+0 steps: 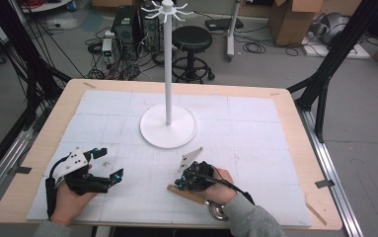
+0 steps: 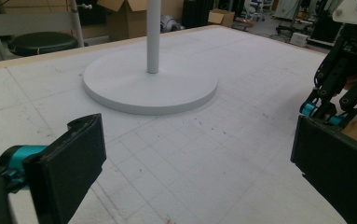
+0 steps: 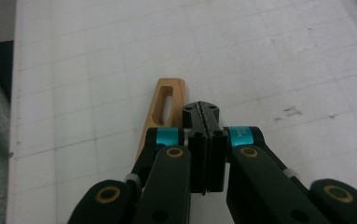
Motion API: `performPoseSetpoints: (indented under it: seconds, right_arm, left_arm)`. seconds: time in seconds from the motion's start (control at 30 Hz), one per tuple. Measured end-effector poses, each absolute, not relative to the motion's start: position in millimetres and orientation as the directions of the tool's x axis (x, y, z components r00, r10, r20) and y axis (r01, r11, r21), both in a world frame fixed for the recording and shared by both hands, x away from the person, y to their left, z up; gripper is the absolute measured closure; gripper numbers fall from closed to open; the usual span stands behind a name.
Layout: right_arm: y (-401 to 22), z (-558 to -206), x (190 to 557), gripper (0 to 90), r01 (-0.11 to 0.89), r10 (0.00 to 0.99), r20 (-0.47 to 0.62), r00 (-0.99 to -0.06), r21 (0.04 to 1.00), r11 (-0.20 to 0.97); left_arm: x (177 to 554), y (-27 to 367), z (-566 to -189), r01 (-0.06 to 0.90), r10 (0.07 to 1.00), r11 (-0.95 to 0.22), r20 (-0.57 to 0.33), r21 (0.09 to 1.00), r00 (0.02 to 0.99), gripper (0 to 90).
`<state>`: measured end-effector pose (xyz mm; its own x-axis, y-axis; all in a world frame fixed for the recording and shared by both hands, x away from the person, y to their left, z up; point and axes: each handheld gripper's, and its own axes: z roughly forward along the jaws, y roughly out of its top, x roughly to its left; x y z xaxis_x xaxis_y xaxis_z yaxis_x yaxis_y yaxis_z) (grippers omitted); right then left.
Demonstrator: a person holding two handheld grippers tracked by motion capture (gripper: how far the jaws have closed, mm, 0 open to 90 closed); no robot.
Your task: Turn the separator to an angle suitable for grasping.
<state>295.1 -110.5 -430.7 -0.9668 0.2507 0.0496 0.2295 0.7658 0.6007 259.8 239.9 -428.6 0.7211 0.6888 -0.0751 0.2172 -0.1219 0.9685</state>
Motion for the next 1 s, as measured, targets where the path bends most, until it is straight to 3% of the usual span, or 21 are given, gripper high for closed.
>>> performPoseSetpoints:
  seconds: [0.37, 0.6, 1.0]
  right_arm:
    - [-105, -430, 288, 90.0, 0.200, 0.205, 0.060, -0.977, 0.596, 0.777]
    - [-114, -418, 287, 89.4, 0.195, 0.214, 0.051, -0.976, 0.650, 0.734]
    - [-133, -401, 277, 47.5, 0.191, 0.189, 0.080, -0.979, 0.691, 0.697]
  left_arm:
    - [260, 240, -428, 0.214, 0.689, -0.123, -0.072, 0.969, 0.722, 3.7]
    - [260, 240, -429, 0.219, 0.689, -0.125, -0.074, 0.968, 0.721, 3.7]
    - [262, 240, -429, 0.219, 0.689, -0.112, -0.083, 0.969, 0.720, 3.7]
